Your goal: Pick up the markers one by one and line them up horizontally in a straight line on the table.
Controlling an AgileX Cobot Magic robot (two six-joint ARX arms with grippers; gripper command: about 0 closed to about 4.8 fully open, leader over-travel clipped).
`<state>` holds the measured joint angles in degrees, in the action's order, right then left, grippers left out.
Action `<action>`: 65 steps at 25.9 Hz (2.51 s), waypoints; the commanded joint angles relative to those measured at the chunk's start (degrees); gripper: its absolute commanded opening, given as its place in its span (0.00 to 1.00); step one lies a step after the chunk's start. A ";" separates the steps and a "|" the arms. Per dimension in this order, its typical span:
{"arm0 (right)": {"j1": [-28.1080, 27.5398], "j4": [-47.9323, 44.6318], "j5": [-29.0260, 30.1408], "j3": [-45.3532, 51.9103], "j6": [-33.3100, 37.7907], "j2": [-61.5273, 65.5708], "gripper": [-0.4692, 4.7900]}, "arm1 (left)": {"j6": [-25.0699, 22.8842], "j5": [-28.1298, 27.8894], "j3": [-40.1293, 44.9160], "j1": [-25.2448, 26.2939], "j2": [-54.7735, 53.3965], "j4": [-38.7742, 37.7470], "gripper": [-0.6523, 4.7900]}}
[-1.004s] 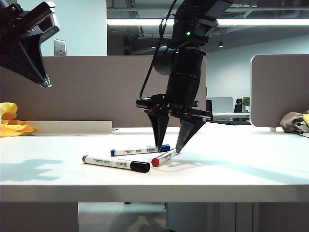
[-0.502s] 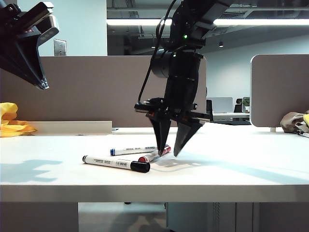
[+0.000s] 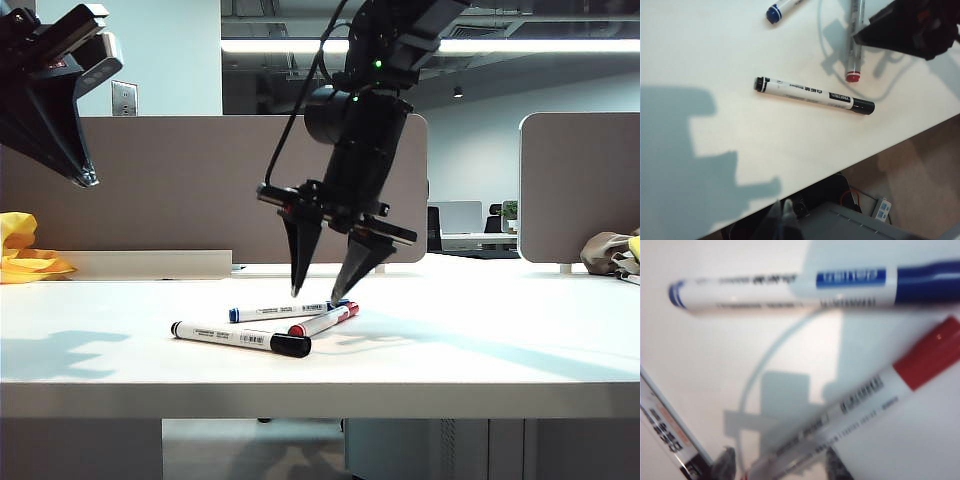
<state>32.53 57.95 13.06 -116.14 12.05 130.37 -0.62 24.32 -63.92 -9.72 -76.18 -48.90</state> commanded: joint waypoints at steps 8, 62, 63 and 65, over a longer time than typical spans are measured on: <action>0.15 0.92 -4.68 -0.42 1.86 -0.17 0.54 | -0.96 -0.09 -0.24 0.02 0.24 -0.04 0.11; 1.05 16.94 -28.17 -0.52 -50.99 2.91 0.16 | -2.43 -0.09 -0.24 0.02 0.24 -1.77 0.11; 1.18 16.55 -28.17 -0.52 -51.91 2.91 0.16 | -2.43 -0.09 -0.24 0.02 0.24 -1.77 0.11; 1.40 15.89 -28.17 -0.52 -55.95 2.91 0.16 | -2.43 -0.09 -0.24 0.02 0.24 -1.86 0.11</action>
<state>33.74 74.39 -15.25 -116.60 -40.86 133.36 -2.96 24.21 -63.92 -9.72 -76.18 -50.68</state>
